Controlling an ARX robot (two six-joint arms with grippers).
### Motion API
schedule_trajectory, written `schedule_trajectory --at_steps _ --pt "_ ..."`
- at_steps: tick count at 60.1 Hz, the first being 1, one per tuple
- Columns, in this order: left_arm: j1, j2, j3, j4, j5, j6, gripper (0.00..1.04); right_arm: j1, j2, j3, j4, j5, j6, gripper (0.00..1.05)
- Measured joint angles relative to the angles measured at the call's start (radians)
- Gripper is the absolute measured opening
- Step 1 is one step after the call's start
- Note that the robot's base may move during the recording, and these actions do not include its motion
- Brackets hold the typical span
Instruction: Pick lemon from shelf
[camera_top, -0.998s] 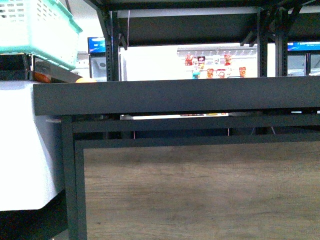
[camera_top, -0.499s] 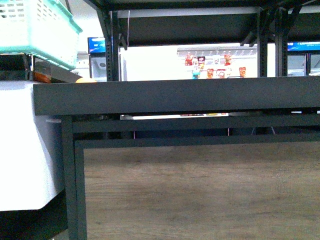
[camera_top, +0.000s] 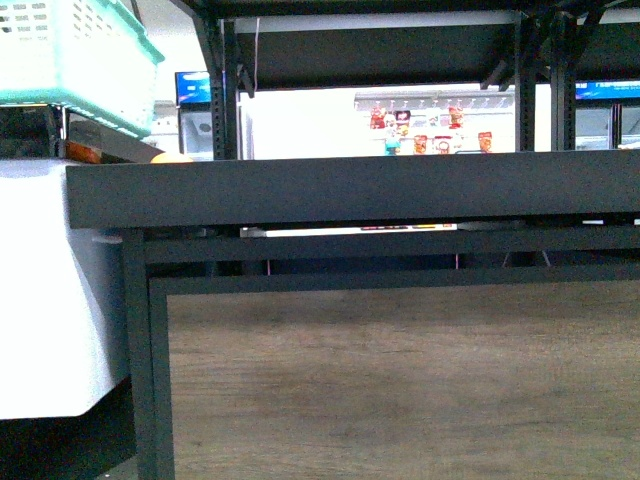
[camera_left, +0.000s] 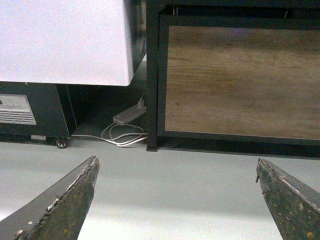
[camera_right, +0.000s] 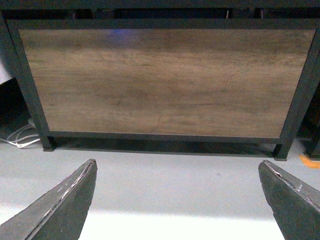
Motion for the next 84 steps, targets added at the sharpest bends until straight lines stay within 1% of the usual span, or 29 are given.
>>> schedule_trajectory --at_steps 84 --pt "0.0 0.0 0.0 0.0 0.0 0.0 0.97 0.0 0.0 0.0 0.0 0.0 0.0 0.97"
